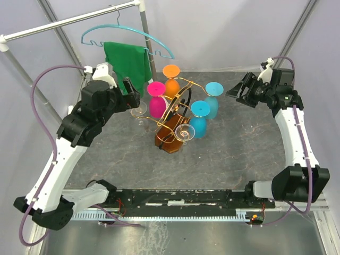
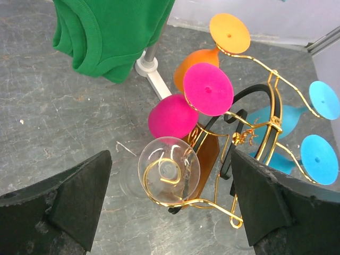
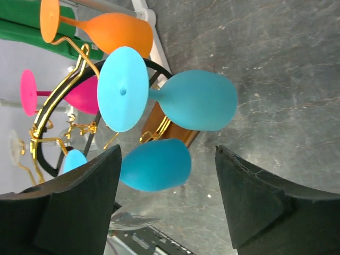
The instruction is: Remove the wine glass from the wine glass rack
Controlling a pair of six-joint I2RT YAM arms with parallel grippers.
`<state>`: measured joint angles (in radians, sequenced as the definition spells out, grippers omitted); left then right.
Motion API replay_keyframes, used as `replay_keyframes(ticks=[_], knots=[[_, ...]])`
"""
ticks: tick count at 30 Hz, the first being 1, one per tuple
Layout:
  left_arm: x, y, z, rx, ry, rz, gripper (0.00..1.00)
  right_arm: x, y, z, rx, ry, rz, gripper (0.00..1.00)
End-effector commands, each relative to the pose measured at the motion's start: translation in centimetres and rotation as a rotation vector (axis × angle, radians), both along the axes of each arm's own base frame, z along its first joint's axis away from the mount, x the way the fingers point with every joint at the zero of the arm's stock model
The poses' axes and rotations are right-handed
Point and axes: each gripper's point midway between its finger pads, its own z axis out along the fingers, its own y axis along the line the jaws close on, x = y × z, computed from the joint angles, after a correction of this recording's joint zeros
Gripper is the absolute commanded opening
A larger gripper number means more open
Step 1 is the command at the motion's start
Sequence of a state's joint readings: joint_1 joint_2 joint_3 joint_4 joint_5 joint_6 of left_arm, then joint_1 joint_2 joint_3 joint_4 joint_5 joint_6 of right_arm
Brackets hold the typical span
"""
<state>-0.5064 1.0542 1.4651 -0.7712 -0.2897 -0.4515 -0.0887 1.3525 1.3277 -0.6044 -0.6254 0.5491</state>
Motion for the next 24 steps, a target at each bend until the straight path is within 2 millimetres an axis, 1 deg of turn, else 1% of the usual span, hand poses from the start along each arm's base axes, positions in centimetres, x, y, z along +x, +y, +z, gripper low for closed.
replay_keyframes(ticks=[1,2,5,9,10,13,16,20,24], knots=[[0.9,0.1,2.0,0.022,-0.065,0.002,0.99,-0.5,-1.1,0.4,-0.116,-0.032,-0.025,0.90],[1.0,0.0,2.0,0.026,-0.062,0.002,0.99,-0.4,-1.1,0.3,-0.117,-0.032,-0.025,0.99],[1.4,-0.2,1.8,0.038,-0.050,-0.002,0.99,-0.5,-0.8,0.6,-0.124,-0.056,0.007,0.99],[1.9,-0.7,1.5,0.037,-0.038,-0.014,0.99,0.0,-1.1,0.8,-0.135,-0.078,-0.034,1.00],[2.0,-0.9,1.3,0.033,-0.035,-0.018,0.99,0.3,-1.1,0.9,-0.128,-0.085,-0.038,0.96],[2.2,-1.5,1.0,0.025,-0.024,-0.036,0.99,1.3,-0.4,1.3,-0.064,-0.099,-0.031,0.66],[2.1,-1.6,0.6,0.023,-0.015,-0.043,0.99,2.2,0.5,1.4,0.016,-0.095,-0.020,0.64],[1.6,-1.1,0.4,0.028,-0.019,-0.030,0.99,3.5,1.6,1.1,0.123,-0.089,0.000,0.63],[1.0,-0.9,0.6,0.017,-0.028,-0.038,0.99,5.0,2.2,0.9,0.193,-0.092,0.011,0.59]])
